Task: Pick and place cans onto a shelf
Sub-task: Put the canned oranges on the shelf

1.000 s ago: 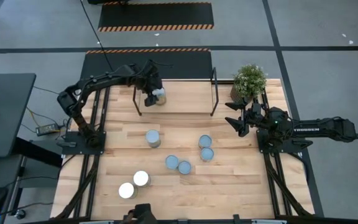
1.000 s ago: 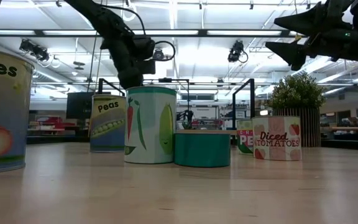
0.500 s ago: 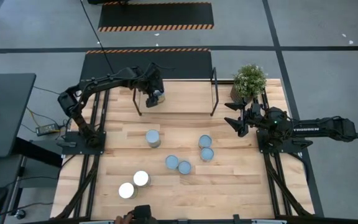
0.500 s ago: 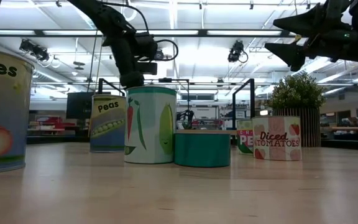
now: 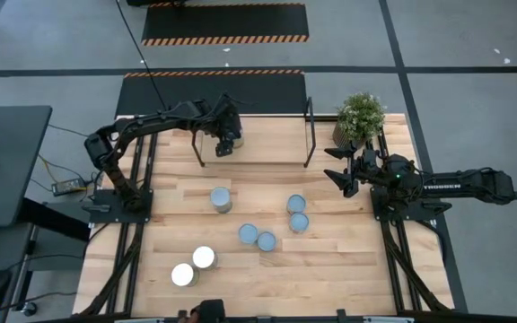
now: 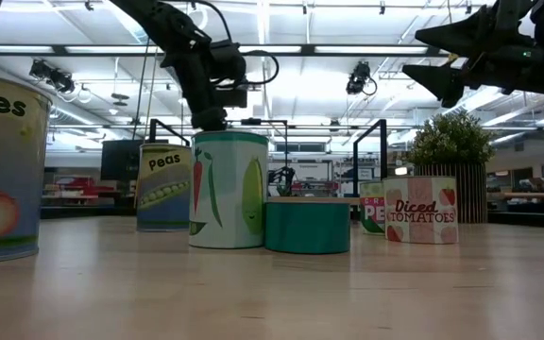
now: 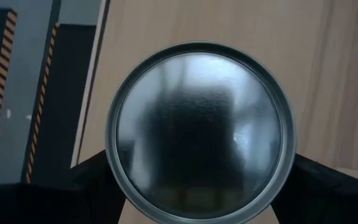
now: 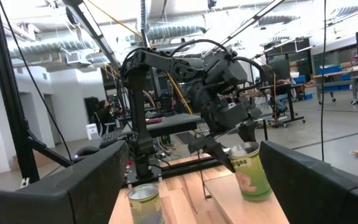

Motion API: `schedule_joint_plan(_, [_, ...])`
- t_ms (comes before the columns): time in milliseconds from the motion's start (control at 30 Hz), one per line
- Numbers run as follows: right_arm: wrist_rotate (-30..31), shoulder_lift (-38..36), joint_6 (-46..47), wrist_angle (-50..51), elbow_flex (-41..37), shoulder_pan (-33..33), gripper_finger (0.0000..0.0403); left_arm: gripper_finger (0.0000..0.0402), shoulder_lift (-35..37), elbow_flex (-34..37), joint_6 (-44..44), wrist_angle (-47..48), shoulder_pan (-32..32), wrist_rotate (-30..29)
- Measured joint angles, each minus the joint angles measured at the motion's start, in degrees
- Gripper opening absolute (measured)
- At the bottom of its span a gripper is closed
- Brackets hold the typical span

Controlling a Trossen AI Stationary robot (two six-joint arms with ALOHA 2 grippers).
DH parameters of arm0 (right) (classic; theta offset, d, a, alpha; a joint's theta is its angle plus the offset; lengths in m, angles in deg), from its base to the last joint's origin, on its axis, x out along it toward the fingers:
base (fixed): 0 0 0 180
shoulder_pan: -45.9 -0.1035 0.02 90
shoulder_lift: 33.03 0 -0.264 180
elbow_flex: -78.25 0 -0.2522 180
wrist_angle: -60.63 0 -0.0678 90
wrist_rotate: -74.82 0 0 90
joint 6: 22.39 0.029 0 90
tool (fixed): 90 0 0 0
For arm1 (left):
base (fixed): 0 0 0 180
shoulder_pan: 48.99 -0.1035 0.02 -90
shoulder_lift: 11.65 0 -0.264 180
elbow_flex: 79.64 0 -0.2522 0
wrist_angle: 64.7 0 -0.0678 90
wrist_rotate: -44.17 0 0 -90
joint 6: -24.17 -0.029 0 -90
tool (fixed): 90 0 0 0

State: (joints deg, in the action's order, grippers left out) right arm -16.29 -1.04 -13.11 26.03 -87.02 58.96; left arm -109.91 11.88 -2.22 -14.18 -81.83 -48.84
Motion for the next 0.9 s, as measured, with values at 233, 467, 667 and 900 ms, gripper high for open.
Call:
schedule_joint_plan(233, [0.00, 0.00, 0.00, 0.00, 0.00, 0.00, 0.0373, 0.0318, 0.00, 0.00, 0.26, -0.20, 0.07, 0.16])
schedule_joint_plan(467, [0.00, 0.00, -0.02, 0.00, 0.00, 0.00, 0.0373, 0.0318, 0.00, 0.00, 0.25, 0.58, 0.22, 0.42])
schedule_joint_plan(667, [0.00, 0.00, -0.02, 0.00, 0.00, 0.00, 0.0373, 0.0318, 0.00, 0.00, 1.59, 0.61, 0.33, 0.62])
schedule_joint_plan(900, [0.00, 0.00, 0.00, 0.00, 0.00, 0.00, 0.0373, 0.0318, 0.00, 0.00, 4.87, 0.71, 0.96, 0.51])
